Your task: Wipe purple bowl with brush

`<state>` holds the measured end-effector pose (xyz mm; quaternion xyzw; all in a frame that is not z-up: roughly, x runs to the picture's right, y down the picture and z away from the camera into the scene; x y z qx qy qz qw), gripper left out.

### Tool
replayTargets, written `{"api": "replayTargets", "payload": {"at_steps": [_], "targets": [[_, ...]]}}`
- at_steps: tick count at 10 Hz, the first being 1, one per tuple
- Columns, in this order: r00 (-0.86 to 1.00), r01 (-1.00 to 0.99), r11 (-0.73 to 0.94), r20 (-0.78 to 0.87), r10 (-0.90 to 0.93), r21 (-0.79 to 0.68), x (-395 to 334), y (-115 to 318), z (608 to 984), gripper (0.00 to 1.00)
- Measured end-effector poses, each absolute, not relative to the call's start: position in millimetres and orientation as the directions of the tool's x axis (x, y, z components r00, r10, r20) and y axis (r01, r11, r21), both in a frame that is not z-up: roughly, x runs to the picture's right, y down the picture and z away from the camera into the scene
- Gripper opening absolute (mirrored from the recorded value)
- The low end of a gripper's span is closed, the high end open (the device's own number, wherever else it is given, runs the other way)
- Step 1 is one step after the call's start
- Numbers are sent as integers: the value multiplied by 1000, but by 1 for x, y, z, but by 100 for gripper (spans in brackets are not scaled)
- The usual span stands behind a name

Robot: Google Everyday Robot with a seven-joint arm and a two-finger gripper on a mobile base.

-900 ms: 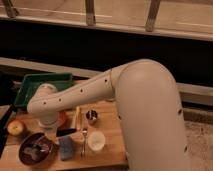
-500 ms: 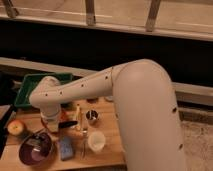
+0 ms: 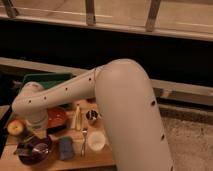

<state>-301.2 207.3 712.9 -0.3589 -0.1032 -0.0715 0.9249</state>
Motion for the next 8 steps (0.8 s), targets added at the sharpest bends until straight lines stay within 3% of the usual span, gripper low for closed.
{"api": "replayTargets", "payload": {"at_steps": [4,8], "targets": [[981,144,723,193,-15,-675,-262,221,707,0],[979,137,750,202,-5,-648,-260,186,723,0]]}}
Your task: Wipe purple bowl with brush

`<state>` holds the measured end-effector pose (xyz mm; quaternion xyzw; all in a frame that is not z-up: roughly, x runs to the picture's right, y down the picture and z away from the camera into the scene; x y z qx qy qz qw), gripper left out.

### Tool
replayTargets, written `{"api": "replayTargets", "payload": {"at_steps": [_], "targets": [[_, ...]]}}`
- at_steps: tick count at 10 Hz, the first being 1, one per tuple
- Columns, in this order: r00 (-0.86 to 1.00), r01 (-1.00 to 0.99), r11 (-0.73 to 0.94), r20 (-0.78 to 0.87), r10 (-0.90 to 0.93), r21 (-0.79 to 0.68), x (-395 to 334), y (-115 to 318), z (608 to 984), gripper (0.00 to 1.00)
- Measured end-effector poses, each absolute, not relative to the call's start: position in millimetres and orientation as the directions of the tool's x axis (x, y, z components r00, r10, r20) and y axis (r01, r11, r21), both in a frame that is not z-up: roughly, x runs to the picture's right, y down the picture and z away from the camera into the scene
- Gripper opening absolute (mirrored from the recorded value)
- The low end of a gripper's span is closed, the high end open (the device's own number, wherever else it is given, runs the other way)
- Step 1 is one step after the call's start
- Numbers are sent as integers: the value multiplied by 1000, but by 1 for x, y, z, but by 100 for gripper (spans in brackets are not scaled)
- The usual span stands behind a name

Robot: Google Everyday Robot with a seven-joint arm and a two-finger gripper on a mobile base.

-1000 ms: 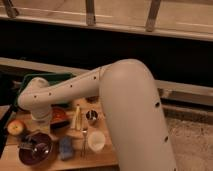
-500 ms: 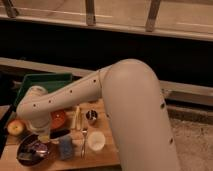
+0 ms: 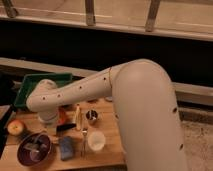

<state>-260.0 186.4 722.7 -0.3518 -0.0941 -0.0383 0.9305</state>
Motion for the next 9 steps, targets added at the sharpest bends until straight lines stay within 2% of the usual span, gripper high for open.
{"api": "replayTargets", "payload": {"at_steps": [2,5,9], "targets": [[968,193,748,246,-41,-635,-289,184,724,0],[962,229,718,268,-61,-657,-307,214,715,0],[980,137,719,197,0,-681,-262,231,704,0]]}}
